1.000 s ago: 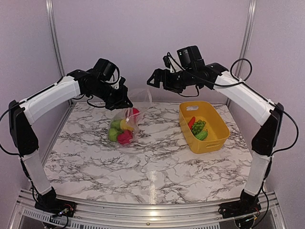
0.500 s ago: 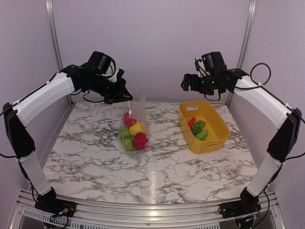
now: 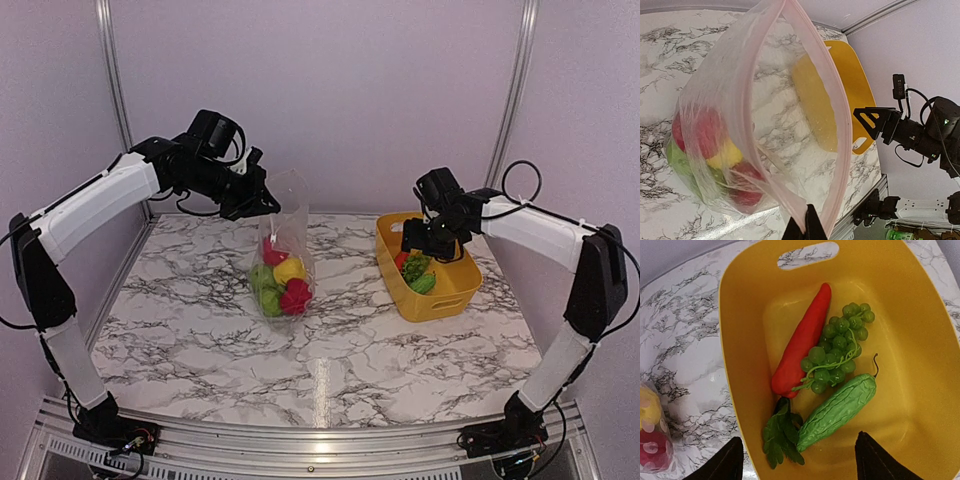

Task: Place the food in the zip-top bag and seal the zipper
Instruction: Pick up the fake vegetable from the bin.

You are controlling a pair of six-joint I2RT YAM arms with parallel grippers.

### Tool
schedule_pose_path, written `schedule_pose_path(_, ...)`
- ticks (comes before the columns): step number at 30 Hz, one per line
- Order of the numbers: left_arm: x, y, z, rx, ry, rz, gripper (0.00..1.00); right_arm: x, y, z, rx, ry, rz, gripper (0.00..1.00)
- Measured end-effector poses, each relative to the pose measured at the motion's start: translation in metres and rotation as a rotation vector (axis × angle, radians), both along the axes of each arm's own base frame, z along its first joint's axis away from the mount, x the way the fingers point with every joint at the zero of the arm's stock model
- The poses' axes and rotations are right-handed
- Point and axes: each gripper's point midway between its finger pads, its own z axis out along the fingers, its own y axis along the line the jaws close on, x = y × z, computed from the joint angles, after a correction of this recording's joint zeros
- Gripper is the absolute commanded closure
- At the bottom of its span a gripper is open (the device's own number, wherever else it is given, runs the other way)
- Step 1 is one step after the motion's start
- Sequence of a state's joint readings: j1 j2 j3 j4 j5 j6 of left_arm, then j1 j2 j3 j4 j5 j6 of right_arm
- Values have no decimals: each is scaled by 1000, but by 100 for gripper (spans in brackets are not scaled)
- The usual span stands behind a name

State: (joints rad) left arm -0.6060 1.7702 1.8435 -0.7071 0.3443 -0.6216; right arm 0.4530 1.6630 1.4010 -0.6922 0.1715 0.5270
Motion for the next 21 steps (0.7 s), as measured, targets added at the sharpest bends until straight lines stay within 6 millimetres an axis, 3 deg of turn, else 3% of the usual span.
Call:
schedule_pose_path(10, -1, 0, -7, 5, 13, -4, 100, -24, -50, -40, 108, 78, -240, 41)
schedule_pose_path(17, -3, 1, -19, 21, 37, -5, 100, -14, -52, -44, 165, 59, -306, 43)
schedule_pose_path(21, -4, 2, -20, 23, 40, -4, 100, -6, -47, -59, 200, 83, -334, 43)
